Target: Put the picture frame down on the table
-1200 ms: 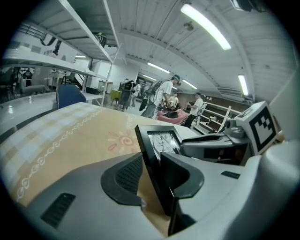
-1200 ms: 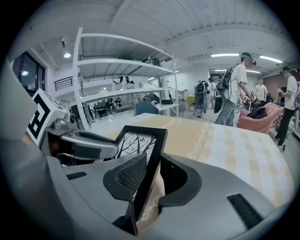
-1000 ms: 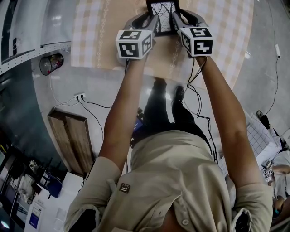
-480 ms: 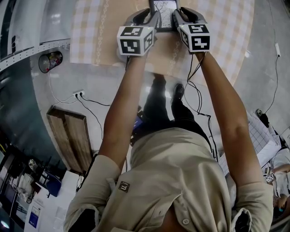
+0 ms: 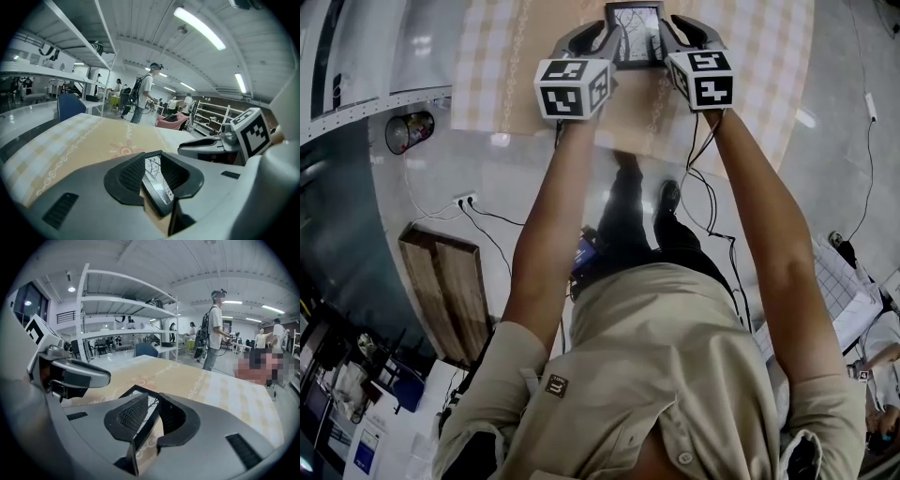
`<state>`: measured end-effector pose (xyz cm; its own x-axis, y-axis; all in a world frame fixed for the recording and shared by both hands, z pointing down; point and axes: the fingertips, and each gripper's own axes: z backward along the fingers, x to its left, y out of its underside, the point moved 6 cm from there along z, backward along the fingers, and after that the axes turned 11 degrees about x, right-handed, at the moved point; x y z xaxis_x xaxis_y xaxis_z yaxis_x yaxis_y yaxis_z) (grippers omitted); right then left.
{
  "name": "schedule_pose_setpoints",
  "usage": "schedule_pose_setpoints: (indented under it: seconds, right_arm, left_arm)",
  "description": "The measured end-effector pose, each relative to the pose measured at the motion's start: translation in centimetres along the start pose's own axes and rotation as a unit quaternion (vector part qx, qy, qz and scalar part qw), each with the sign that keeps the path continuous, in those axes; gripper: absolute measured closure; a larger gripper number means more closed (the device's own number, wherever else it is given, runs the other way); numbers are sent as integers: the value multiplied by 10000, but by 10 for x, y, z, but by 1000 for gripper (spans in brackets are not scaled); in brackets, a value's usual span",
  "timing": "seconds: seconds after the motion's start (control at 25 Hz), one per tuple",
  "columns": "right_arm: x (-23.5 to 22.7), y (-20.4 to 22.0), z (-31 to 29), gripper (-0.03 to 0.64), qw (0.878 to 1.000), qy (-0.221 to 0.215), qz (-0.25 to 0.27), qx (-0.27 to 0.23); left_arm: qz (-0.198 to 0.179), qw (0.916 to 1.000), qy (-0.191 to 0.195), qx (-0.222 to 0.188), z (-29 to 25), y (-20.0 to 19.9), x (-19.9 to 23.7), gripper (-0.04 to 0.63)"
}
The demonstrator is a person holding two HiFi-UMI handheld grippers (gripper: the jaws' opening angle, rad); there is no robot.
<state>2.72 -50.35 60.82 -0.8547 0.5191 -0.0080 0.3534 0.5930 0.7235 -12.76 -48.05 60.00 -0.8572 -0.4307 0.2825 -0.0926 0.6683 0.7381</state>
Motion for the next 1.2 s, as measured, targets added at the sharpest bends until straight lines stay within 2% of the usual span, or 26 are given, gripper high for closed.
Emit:
schedule_pose_setpoints:
  seconds: [0.24, 0.72, 1.2]
  right_arm:
    - [8, -19, 23, 545, 9997, -56, 90, -212]
    - [25, -77, 101, 561, 9939, -213, 355, -1018]
    - [67, -139, 210, 574, 9780, -517, 754, -1874]
  left_arm:
    - [-53, 9998, -22, -197, 25, -16, -9, 492]
    - [-412, 9948, -28, -928, 98, -70, -44, 518]
    - [-1016, 9792, 67, -1753, 200, -118, -88, 538]
